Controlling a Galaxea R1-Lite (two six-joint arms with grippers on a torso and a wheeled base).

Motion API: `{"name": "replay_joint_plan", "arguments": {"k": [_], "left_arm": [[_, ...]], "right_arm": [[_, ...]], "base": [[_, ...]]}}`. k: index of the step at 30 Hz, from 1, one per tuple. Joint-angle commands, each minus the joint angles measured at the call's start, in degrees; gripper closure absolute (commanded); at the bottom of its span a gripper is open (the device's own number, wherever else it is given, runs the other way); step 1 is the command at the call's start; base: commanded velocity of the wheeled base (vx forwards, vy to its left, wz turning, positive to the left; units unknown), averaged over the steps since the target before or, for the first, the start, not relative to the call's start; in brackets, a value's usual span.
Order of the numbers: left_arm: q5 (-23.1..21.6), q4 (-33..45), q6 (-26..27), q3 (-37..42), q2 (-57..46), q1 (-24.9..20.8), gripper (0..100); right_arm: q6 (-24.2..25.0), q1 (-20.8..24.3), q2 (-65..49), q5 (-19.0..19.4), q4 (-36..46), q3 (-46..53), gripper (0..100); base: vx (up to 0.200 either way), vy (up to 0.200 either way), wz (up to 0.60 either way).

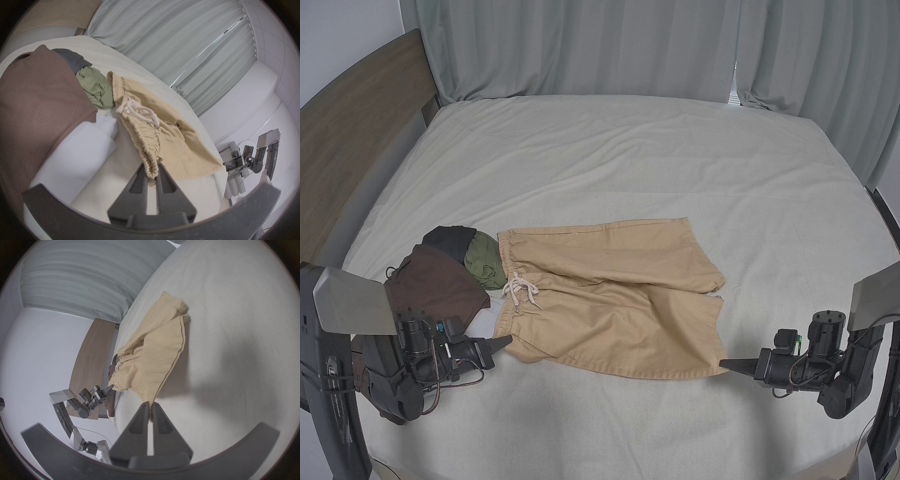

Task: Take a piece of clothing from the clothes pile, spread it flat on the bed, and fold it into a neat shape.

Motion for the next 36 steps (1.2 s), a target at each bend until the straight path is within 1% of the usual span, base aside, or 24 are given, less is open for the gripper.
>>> {"name": "replay_joint_plan", "arguments": {"k": [1, 4, 6, 9, 12, 15, 16, 17, 18, 20, 26, 28, 36], "left_arm": [[-0.07, -0.01, 0.36, 4.03, -1.85, -0.14, 100], [-1.13, -0.01, 0.45, 6.49, -2.02, -0.05, 100], [-1.39, -0.01, 0.53, 6.93, -2.02, 0.03, 100], [-1.66, -0.01, 0.62, 7.81, -1.85, 0.30, 100], [-1.66, -0.01, 0.80, 9.48, -2.02, 0.30, 100], [-1.66, -0.01, 2.73, 10.97, -1.50, 0.30, 100], [-1.66, -0.01, 2.73, 10.97, -1.50, 0.30, 100], [-1.74, 0.08, 4.14, 11.59, -1.32, 0.47, 100], [-1.74, 0.08, 4.49, 12.03, -1.23, 0.74, 100], [-1.83, -0.01, 4.84, 12.73, -1.06, 1.00, 100], [-4.29, -0.01, 9.23, 15.28, 0.09, 1.79, 100], [-4.29, 0.08, 10.11, 15.11, 1.05, 1.79, 100], [-4.20, -0.01, 10.20, 14.14, 1.93, 1.88, 100]], "right_arm": [[-2.56, -1.19, -0.78, -0.01, -0.03, 1.90, 100], [-4.67, -2.42, -0.43, 0.07, -0.03, 3.04, 100], [-4.93, -2.60, -0.43, 0.07, -0.03, 3.39, 100], [-6.87, -3.92, 0.54, -0.01, -0.03, 4.54, 100], [-10.38, -5.59, 2.12, -0.01, -0.03, 4.89, 100], [-13.28, -6.47, 4.67, -0.01, -0.03, 5.24, 100], [-13.28, -6.47, 4.67, -0.01, -0.03, 5.24, 100], [-15.04, -6.56, 5.90, -0.01, -0.03, 5.50, 100], [-15.75, -6.56, 6.16, -0.01, -0.03, 5.59, 100], [-16.10, -6.56, 6.25, -0.01, -0.03, 5.77, 100], [-16.62, -6.47, 6.60, -0.01, -0.03, 6.03, 100], [-16.71, -6.47, 6.87, -0.01, -0.03, 6.03, 100], [-17.85, -6.56, 6.95, -0.01, -0.03, 6.03, 100]], "base": [[0.000, 0.000, 0.00], [0.000, 0.000, 0.00], [0.000, 0.000, 0.00], [0.000, 0.000, 0.00], [0.000, 0.000, 0.00], [0.000, 0.000, 0.00], [0.000, 0.000, 0.00], [0.000, 0.000, 0.00], [0.000, 0.000, 0.00], [0.000, 0.000, 0.00], [0.000, 0.000, 0.00], [0.000, 0.000, 0.00], [0.000, 0.000, 0.00]]}}
